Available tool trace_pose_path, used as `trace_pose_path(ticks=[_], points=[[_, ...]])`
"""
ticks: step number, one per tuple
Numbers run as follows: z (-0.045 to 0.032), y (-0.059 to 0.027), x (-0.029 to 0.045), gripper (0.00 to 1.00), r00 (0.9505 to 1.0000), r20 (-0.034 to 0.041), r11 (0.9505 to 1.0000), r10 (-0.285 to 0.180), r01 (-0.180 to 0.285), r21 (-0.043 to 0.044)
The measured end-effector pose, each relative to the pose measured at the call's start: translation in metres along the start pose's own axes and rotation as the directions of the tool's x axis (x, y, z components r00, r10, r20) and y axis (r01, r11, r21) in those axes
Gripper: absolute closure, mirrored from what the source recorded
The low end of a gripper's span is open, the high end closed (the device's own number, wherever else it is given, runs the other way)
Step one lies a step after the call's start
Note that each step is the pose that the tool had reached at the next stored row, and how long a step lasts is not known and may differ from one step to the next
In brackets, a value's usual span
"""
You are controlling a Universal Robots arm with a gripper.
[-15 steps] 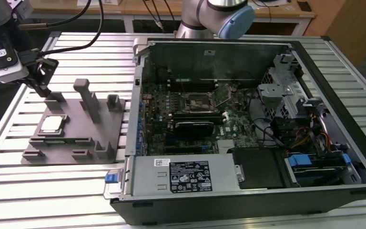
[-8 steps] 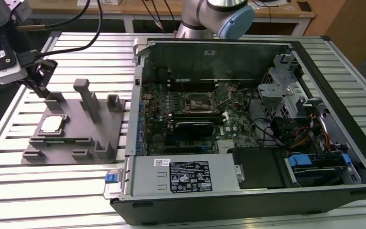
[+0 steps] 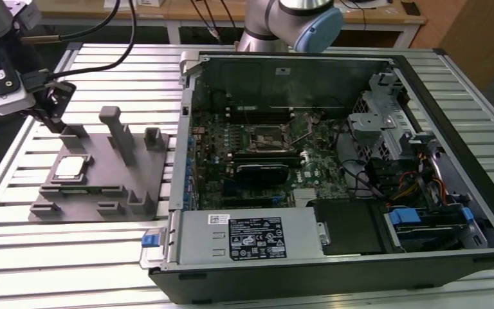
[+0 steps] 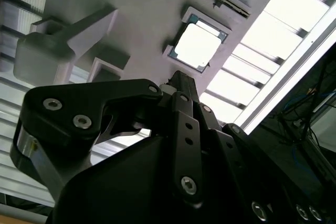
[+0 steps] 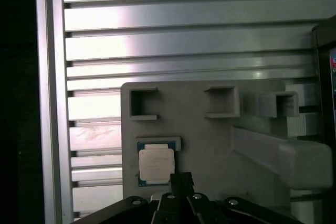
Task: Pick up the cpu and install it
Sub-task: 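Pick up the cpu and move it towards the insertion slot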
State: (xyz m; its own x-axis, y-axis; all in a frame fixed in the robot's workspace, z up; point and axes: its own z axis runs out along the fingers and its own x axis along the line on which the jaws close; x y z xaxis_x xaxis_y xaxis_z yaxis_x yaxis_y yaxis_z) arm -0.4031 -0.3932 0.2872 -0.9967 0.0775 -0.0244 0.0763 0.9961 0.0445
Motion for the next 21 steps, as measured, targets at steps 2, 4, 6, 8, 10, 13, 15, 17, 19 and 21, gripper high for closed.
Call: trace_pose_path(ticks=[2,4,6,8,10,13,15,17,19,21], points=[[0.0005,-0.0001,0.0009,0.89,1.0,0.0,1.0,0.0,0.0,0.0],[0.0009,-0.0002,0.0017,0.89,1.0,0.0001,1.0,0.0,0.0,-0.0001],[0.0013,-0.0003,0.0025,0.89,1.0,0.0,1.0,0.0,0.0,-0.0001],[0.0017,-0.0003,0.0033,0.89,1.0,0.0001,1.0,0.0,0.0,-0.0001],[0.0021,-0.0004,0.0042,0.89,1.0,0.0,1.0,0.0,0.0,0.0],[0.003,-0.0006,0.0051,0.89,1.0,0.0002,1.0,0.0,0.0,-0.0002],[0.0038,-0.0009,0.0055,0.89,1.0,0.0001,1.0,0.0,0.0,-0.0001],[0.0049,-0.0019,0.0055,0.89,1.0,0.0,1.0,0.0,0.0,-0.0001],[0.0061,-0.0029,0.0054,0.89,1.0,0.0,1.0,0.0,0.0,0.0],[0.0074,-0.0036,0.0055,0.89,1.0,-0.0001,1.0,0.0,0.0,0.0]])
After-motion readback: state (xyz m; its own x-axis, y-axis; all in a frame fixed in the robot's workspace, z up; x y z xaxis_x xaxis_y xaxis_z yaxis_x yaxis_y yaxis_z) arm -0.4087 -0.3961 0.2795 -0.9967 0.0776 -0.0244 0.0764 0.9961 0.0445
